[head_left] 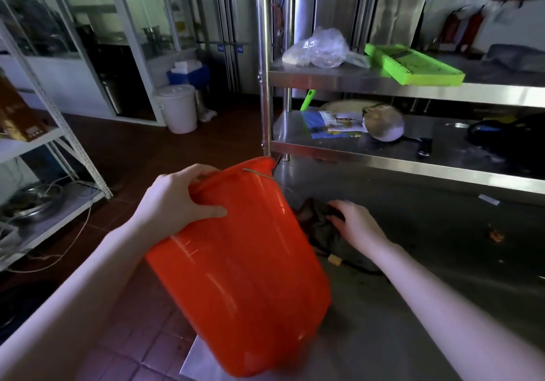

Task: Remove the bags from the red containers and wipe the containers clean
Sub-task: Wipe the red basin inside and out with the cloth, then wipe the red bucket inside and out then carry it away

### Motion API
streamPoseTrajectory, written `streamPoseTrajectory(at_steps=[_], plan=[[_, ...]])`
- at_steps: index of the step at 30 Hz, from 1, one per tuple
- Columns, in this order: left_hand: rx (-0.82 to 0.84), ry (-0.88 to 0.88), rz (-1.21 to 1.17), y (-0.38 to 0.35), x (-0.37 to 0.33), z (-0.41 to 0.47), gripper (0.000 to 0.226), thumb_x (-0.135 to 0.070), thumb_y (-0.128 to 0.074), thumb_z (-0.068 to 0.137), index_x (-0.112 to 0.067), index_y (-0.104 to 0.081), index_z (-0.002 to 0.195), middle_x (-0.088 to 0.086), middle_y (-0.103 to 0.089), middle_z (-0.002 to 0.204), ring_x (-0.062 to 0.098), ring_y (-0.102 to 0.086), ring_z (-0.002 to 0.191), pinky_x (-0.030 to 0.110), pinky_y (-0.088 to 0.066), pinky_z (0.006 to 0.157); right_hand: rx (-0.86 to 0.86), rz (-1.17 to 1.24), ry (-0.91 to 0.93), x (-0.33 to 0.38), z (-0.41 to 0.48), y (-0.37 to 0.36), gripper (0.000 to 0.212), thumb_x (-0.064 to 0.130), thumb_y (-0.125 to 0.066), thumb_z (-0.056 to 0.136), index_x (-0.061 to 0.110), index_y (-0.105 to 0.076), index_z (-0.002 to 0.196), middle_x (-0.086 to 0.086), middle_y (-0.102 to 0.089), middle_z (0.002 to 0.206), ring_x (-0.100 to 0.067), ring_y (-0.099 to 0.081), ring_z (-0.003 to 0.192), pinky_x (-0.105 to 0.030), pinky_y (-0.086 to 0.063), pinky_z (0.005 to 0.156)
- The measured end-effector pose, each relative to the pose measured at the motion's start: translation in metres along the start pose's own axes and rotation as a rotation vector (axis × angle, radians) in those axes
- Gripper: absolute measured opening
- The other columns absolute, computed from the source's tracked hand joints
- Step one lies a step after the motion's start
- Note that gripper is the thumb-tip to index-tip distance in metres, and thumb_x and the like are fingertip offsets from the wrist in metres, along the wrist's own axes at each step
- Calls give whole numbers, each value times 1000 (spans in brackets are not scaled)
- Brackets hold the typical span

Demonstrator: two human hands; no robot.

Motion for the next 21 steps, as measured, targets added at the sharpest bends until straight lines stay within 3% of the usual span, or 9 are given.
streamPoseTrajectory(at_steps=[4, 7, 10, 14, 18, 21], plan=[[12, -114, 134, 2, -12, 2, 73, -67, -79, 51, -53, -51, 117, -35, -62, 76, -14, -59, 74, 15, -44, 65, 7, -147, -34, -10, -3, -5, 26, 21, -50, 97, 24, -62, 120, -3, -64, 111, -23, -64, 99, -41, -53, 84], [11, -138, 203, 10, -5, 5, 70, -69, -77, 52, -52, -49, 114, -45, -56, 77, -24, -53, 76, 9, -36, 58, -24, -196, -99, -24, -6, -3, 29, 23, -45, 100, 24, -59, 125, -3, -62, 114, -24, -63, 101, -42, -53, 86], [-6, -96, 202, 17, 18, 11, 61, -65, -81, 53, -47, -55, 106, -33, -60, 68, -13, -57, 63, 18, -41, 54, -25, -317, -135, -44, -12, 1, 34, 21, -43, 100, 24, -55, 132, -4, -60, 119, -25, -60, 108, -41, -50, 90], [-114, -69, 234, 23, 47, 20, 61, -66, -80, 55, -43, -58, 107, -22, -58, 67, 8, -58, 65, 29, -45, 59, 147, -438, -171, -64, -24, -15, 35, 23, -51, 97, 27, -55, 132, 2, -60, 122, -20, -58, 113, -37, -50, 92], [-145, -169, 274, 14, 58, 22, 63, -68, -79, 55, -39, -58, 106, -21, -56, 65, 7, -53, 60, 21, -36, 51, 243, -363, -221, -55, -26, -47, 32, 30, -57, 95, 26, -60, 127, 0, -64, 123, -20, -59, 113, -37, -50, 93], [-167, -318, 309, -2, 61, 21, 57, -68, -76, 61, -33, -58, 103, -15, -66, 73, 13, -64, 61, 21, -40, 48, 199, -310, -194, -28, -9, -62, 32, 32, -57, 95, 25, -62, 125, -1, -66, 120, -22, -60, 113, -35, -49, 92]])
Point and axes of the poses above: each hand's wrist, its own z-axis towards the middle knuckle, its own y-axis out of the back of the hand, x = y × z, the point moved 6 cm from there along z, towards the middle knuckle
